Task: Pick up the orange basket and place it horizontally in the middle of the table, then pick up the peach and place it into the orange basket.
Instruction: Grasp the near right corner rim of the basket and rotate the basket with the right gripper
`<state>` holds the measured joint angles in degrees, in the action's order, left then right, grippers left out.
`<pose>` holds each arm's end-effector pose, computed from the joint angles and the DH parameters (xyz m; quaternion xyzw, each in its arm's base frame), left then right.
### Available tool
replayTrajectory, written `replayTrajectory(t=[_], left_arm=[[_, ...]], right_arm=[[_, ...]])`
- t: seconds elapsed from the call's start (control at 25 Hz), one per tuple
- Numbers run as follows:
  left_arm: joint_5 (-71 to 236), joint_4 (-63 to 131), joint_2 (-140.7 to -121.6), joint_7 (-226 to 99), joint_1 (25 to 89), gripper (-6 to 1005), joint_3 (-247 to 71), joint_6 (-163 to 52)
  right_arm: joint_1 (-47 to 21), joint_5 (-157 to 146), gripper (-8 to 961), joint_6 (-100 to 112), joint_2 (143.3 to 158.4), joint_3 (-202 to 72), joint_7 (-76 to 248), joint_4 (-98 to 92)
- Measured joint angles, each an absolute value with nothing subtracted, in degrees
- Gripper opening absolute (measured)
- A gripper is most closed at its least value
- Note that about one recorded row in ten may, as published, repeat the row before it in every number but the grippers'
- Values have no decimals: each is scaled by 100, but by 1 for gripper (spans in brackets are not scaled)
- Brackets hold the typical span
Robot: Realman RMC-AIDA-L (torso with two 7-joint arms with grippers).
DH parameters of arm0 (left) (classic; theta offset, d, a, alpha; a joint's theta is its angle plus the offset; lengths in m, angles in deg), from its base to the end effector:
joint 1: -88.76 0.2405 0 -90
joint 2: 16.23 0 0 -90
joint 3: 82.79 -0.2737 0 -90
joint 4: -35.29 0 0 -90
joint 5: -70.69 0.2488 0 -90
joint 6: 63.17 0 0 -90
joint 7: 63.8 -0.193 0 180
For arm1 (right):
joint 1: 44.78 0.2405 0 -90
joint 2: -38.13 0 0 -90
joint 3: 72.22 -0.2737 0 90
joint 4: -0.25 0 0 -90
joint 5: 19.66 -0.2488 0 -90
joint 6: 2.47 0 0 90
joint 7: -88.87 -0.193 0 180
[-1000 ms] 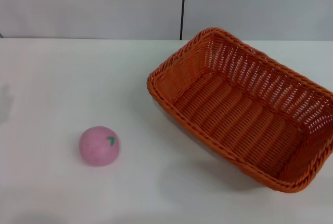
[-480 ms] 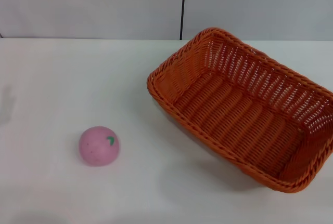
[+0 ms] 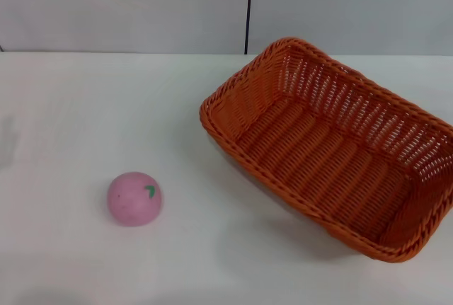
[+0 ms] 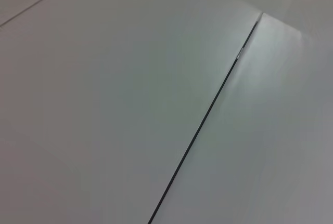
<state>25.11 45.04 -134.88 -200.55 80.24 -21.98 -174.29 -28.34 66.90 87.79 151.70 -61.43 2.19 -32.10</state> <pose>-0.3606 0.2539 0.0672 -0.4707 -0.1903 -0.6426 0.5738 0.3980 0.3426 0.1450 -0.6563 0.3550 0.5098 0.4282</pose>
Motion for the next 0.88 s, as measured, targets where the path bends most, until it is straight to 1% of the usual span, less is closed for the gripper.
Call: replayTrajectory(t=[0.08, 0.16, 0.4, 0.52, 0.68, 0.76, 0.84, 0.88], left_arm=[[2505, 4503, -13489, -20055, 8028, 809, -2198, -17397], [2504, 4504, -13489, -20055, 8029, 809, -2197, -17378], [2499, 4505, -13488, -19996, 8032, 809, -2194, -17381], [2498, 4501, -13485, -19977, 8032, 808, -2190, -17375], [2498, 4494, -13489, -19976, 8032, 808, -2195, -17336], [2499, 4495, -13489, -19976, 8027, 808, -2197, -17320], [2498, 4495, -13489, -19976, 8015, 808, -2198, -17312], [2499, 4495, -13488, -19976, 8007, 808, -2198, -17304]], right_arm=[[-2662, 7431, 495, 8949, 14962, -5916, -716, -3725], [-2401, 8181, 496, 9289, 14800, -5756, -1409, -4317], [-1540, 9978, 499, 10287, 14519, -5309, -2882, -5850], [-1117, 10639, 501, 10536, 14456, -4944, -3392, -6390], [-725, 11132, 503, 10544, 14410, -4426, -3683, -6537], [-560, 11402, 504, 10492, 14410, -4214, -3734, -6508], [-430, 11679, 505, 10405, 14444, -3998, -3779, -6494], [-383, 11806, 574, 10342, 14470, -3870, -3800, -6494]])
